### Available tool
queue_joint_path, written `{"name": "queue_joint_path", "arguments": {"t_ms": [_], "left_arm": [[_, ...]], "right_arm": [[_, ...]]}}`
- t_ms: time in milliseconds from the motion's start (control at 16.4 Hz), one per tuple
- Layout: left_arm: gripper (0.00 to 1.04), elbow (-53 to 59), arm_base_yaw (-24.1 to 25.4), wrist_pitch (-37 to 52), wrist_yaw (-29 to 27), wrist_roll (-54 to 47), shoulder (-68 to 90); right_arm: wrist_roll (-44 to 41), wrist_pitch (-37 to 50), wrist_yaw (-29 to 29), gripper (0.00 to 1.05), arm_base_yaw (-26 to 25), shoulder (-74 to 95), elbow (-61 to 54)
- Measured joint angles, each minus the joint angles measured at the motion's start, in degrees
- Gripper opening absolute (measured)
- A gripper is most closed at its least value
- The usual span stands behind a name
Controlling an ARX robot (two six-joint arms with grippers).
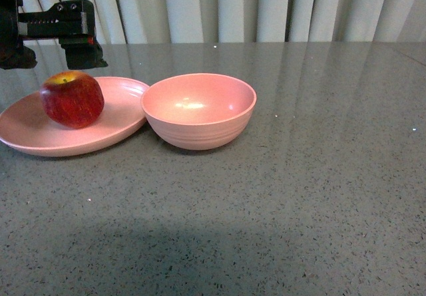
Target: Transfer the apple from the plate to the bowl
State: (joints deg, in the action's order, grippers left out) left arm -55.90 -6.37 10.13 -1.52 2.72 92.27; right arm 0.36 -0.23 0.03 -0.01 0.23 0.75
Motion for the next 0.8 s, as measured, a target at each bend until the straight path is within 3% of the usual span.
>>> {"name": "queue_joint_path", "arguments": {"t_ms": [795], "left_arm": [[0.98,-1.31,1.70,-2.34,1.53,-0.13,6.14]], "right_arm": [[0.00,-0.02,0.00,0.98,0.00,0.00,0.00]]}}
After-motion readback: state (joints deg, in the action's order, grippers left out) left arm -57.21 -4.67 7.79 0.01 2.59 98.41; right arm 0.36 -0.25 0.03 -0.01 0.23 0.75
